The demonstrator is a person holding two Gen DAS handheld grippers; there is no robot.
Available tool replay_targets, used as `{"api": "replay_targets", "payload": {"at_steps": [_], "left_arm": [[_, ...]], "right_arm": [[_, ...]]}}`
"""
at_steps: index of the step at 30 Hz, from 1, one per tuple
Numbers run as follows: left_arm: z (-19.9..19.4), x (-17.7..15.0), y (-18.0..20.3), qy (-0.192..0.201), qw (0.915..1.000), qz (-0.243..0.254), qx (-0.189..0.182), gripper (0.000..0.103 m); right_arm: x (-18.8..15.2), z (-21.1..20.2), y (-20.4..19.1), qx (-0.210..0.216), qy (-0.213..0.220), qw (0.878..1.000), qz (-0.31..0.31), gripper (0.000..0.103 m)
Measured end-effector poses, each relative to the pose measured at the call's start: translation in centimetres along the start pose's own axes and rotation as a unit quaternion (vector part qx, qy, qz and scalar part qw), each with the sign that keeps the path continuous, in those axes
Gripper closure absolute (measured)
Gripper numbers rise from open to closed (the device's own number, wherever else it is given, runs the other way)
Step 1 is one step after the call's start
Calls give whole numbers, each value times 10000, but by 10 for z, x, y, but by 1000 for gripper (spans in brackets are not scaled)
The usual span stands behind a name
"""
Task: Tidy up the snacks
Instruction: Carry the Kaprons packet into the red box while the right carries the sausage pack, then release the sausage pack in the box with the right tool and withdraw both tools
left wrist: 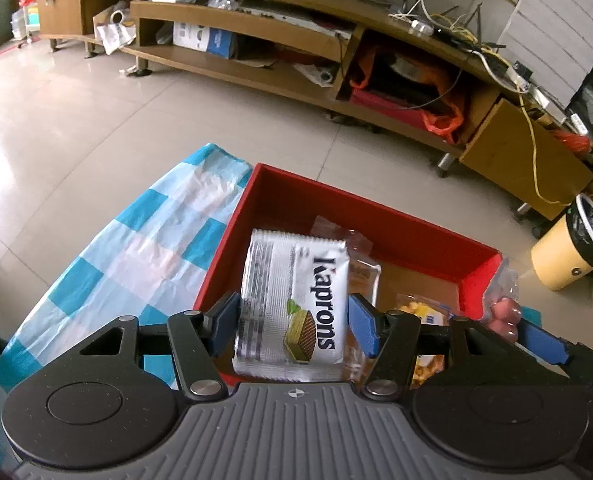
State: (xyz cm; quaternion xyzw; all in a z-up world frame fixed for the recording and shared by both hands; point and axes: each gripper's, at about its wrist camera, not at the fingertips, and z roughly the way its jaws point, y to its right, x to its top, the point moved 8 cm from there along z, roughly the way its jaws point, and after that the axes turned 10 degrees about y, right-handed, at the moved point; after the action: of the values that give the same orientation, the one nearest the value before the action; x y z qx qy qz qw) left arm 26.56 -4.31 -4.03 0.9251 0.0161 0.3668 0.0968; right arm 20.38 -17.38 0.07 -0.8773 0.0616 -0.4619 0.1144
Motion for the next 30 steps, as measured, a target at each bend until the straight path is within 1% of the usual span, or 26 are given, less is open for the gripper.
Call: {"api": "replay_targets", "payload": {"at_steps": [2,6,8,11,14,22,24,30], "left_arm": [[4,1,-1,-4,10000,12,23,40],[8,-1,-2,-44,10000,23,77,35],[8,-3,-2,-92,9999,26,84,33],[6,-4,-2,-90,9999,30,53,28],[2,-6,0,-67,9999,120,38,26],[-4,-13,3,-60,9995,301,35,22],[-5,-15,3,-45,9993,352,65,19],[-7,-18,3,-70,9990,441,92,17]], "right_arm": [[0,6,5,-52,-32,10000,32,33],[-7,16,8,-107,-167,9998,45,32],[-8,20,7,-64,-195,9998,19,32],[-7,19,7,-82,-168,9998,25,31],[-6,17,7,-80,-142,9999,24,30],[-11,13,2,-57,-198,9998,-68,30],[-13,13,1,-40,-230,9997,-84,30],[-17,12,0,-35,-287,9995,-93,30]]}}
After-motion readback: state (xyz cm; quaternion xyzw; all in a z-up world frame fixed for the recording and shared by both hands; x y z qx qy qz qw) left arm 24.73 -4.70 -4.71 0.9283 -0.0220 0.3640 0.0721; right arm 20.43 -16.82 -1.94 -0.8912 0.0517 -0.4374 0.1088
